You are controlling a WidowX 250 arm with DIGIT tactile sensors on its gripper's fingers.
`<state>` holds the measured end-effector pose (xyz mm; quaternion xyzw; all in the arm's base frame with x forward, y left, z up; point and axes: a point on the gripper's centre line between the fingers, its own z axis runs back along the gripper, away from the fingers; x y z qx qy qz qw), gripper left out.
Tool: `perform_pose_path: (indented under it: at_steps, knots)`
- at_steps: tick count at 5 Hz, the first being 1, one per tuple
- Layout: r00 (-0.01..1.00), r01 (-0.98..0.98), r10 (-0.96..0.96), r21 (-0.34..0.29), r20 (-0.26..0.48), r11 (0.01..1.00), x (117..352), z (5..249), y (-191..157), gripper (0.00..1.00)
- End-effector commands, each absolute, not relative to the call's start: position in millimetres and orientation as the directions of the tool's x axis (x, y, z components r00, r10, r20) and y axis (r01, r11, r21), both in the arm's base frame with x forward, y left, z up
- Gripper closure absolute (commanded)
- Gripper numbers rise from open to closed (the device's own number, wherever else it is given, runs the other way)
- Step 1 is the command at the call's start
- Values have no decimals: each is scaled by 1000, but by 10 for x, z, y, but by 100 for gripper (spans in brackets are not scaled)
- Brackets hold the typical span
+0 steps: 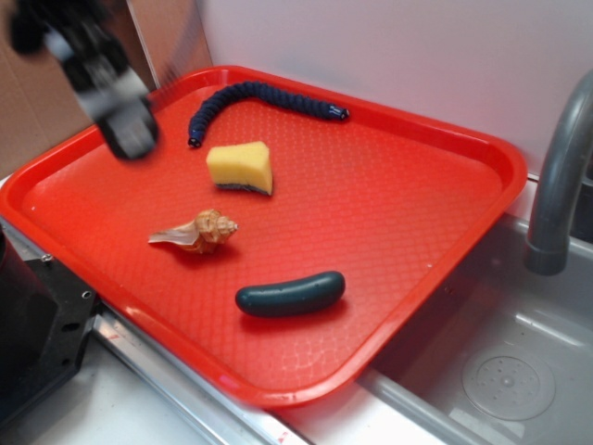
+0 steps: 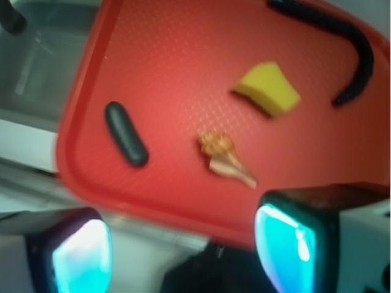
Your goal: Grab the plastic pickle.
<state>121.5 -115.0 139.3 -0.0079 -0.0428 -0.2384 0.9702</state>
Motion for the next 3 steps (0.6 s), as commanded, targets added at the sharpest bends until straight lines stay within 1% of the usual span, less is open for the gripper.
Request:
perform_pose_path:
  at_steps: [1, 2, 3]
  knots:
    - [750, 656, -648, -19, 131, 755, 1245, 958, -1506, 0]
    - [710, 693, -691, 36, 135, 720, 1477, 663, -1422, 0]
    - [669, 735, -732, 30, 129, 677, 1635, 412, -1475, 0]
